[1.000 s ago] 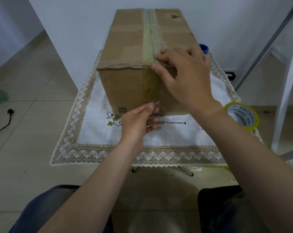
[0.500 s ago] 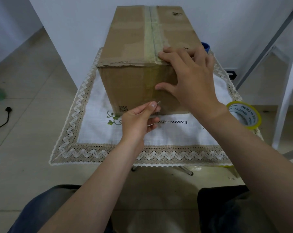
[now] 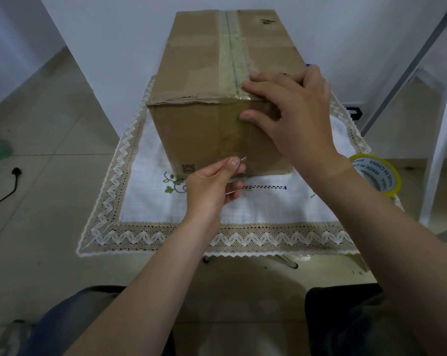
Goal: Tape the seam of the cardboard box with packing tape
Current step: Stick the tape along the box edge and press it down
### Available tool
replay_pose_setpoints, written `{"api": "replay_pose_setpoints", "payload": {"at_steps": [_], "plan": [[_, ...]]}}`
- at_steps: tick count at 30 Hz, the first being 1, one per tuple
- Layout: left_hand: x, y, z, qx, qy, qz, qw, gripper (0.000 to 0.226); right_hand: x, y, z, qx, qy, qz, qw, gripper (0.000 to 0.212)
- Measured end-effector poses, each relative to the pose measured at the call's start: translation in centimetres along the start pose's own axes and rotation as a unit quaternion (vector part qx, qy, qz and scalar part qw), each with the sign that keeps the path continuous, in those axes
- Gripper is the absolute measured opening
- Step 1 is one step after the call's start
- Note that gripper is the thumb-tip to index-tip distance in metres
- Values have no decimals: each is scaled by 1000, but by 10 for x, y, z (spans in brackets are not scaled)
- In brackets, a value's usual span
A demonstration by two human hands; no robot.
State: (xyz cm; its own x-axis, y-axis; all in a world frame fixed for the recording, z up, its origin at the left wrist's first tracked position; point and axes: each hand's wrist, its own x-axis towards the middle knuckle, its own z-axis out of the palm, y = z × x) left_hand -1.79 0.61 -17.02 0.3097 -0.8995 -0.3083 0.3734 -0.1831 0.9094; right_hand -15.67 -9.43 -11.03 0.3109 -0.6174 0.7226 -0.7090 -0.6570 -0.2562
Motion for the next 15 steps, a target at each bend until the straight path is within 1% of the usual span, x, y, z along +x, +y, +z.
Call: {"api": "replay_pose_setpoints", "payload": {"at_steps": [3,7,10,12,15], "plan": [[-1,1,0,1,7,1,1000,15,-4,-4,-3,-45,-31,-1,998,54],[-3,1,0,-1,7,4,1000,14,-9,-6,-6,-103,-66,-14,992,77],[-3,1,0,-3,9,2,1000,9,-11,-5,-5,-107,-72,-17,992,81],[-2,1,0,-1,9,2,1000,8,-9,-3,-5,-52,-55,-5,997,70],[0,1,1,-2,11,0,1000,12,-1,6,-7,101,15,36,994,32]]}}
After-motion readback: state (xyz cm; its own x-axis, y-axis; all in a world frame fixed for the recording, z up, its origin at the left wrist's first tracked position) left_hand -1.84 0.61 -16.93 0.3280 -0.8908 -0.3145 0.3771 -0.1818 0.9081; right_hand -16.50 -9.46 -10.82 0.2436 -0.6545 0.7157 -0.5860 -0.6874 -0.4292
